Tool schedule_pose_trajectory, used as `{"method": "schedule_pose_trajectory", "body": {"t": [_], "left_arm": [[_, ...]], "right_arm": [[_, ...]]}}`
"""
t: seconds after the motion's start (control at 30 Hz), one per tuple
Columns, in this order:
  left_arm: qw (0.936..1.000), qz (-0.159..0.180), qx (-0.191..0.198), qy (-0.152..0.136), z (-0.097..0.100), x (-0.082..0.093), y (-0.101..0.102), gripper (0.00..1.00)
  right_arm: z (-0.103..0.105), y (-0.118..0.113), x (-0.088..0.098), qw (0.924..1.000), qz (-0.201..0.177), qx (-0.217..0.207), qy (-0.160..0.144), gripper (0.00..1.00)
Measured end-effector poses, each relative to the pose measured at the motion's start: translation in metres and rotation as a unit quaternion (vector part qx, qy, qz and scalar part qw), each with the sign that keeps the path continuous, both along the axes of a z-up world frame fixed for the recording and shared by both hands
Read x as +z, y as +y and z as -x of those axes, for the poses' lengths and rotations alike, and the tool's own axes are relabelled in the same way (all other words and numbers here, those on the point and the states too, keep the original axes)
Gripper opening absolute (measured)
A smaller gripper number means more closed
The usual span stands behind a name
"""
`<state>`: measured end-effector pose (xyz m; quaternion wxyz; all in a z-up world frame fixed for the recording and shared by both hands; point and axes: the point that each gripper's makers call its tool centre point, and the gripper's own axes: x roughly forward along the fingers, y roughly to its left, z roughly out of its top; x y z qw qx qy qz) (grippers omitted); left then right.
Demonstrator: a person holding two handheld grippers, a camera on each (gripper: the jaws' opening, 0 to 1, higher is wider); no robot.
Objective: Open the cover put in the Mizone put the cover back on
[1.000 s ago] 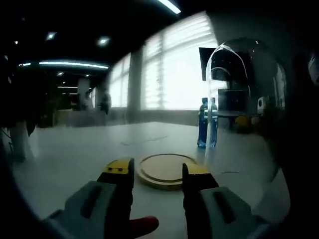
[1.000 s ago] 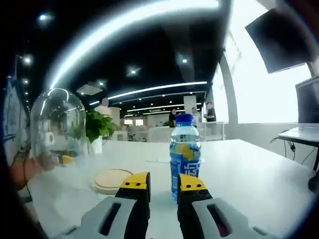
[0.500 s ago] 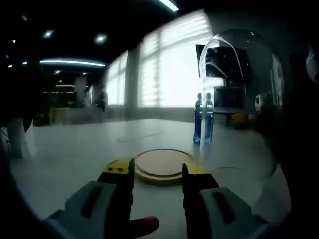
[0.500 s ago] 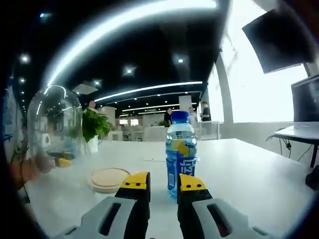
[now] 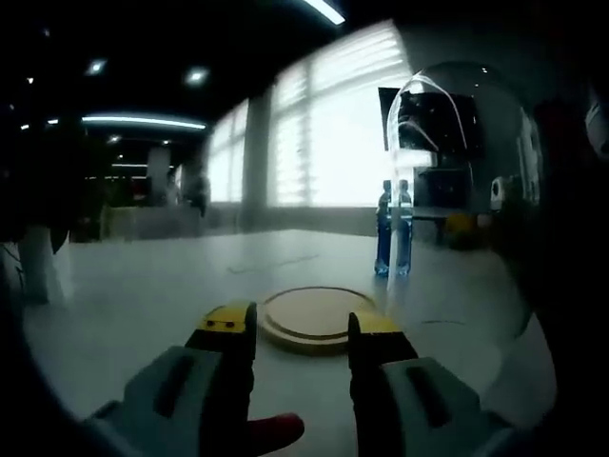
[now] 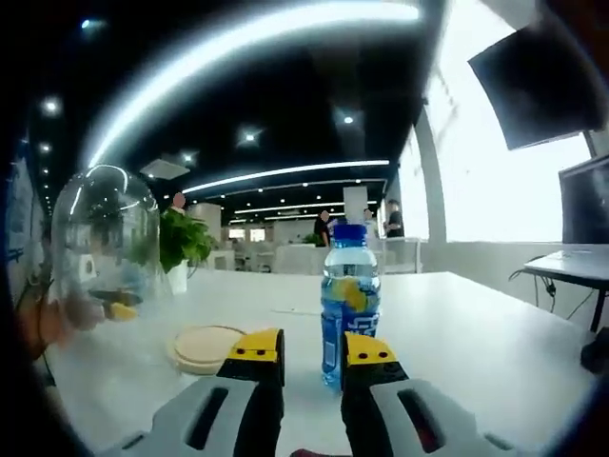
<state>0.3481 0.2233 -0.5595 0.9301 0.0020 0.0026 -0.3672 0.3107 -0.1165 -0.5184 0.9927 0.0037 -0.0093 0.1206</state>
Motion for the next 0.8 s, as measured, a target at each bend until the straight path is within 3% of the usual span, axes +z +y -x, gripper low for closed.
{"method": "schedule_pose_trajectory", "body": {"t": [0.47,0.8], "left_arm": [[1.0000,0.009,0.000,0.002,0.000,0.001,0.000,0.32],[1.0000,0.004,-0.003,-0.004,0.003,0.003,0.000,0.32]], "right_arm": [[-0.010,-0.002,0.020,0.9997,0.014,-0.005,-0.019,0.19],[-0.009,0.003,0.015,0.9998,0.016,0.009,-0.012,0.20]]}}
